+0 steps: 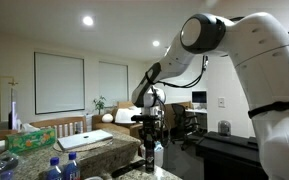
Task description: Put the black object, the bottle with a black lid and the white tape on the counter top
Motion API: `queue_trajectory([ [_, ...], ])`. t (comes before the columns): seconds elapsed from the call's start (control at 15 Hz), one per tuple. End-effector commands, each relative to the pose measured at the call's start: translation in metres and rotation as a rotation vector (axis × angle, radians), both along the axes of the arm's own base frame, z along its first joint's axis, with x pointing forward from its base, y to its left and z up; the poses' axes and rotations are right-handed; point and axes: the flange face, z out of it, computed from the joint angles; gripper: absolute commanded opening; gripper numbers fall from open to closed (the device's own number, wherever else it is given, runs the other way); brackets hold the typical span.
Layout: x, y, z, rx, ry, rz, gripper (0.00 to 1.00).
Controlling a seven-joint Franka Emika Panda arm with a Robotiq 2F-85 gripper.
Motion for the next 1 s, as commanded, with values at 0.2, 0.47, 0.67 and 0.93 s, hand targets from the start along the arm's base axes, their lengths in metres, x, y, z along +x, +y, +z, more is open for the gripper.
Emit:
queue_trajectory([
  [0.2,0.004,-0.003,0.003,-0.019,0.017,-0.019,0.33],
  [0.47,0.002,-0.001,0.004,-0.011,0.018,-0.010,0.84],
  [0.67,-0.004,0.006,0.016,-0.001,0.002,0.011,1.00],
  [0.93,-0.016,0.033,0.058,0.012,-0.056,0.050,1.00],
])
